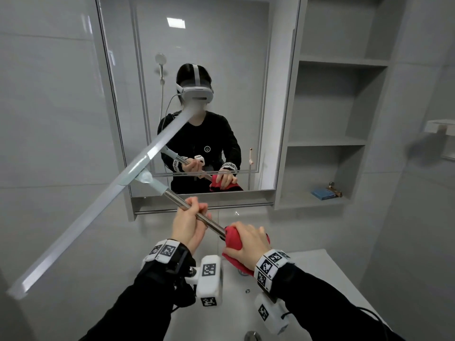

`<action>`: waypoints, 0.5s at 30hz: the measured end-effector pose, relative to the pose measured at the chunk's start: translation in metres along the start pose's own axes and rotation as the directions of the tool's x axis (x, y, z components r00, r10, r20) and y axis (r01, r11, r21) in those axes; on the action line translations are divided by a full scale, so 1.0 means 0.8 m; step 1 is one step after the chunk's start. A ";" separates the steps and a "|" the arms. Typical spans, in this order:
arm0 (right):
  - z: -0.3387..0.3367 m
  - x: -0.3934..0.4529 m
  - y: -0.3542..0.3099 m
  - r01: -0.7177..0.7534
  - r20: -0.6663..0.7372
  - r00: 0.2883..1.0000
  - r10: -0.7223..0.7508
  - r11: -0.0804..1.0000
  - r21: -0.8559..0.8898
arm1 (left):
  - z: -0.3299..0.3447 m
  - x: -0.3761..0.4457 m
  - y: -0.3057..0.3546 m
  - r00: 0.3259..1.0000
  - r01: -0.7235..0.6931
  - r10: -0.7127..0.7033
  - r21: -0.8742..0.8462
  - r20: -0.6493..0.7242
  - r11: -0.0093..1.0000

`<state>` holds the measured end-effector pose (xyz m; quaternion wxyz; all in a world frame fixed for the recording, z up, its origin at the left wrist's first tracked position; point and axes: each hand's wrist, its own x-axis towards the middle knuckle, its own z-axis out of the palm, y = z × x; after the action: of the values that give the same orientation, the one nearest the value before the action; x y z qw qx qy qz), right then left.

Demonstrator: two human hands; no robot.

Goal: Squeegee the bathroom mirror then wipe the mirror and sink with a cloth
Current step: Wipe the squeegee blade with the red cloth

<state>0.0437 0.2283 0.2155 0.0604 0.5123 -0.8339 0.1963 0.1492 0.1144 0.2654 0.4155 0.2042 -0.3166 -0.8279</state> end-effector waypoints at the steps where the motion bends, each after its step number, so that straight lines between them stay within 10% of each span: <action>1: 0.000 -0.001 0.002 0.005 -0.007 1.000 -0.005 1.000 -0.017 | -0.003 0.003 0.007 1.000 -0.008 0.008 -0.017 -0.007 1.000; 15: 0.012 -0.012 0.047 0.030 0.060 0.998 -0.010 0.936 -0.351 | -0.033 0.021 0.025 0.992 -0.086 0.074 -0.112 -0.105 0.990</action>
<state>0.0165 0.2476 0.1939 0.1291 0.5070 -0.8517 0.0289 0.1663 0.0822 0.2592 0.4750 0.2081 -0.2546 -0.8162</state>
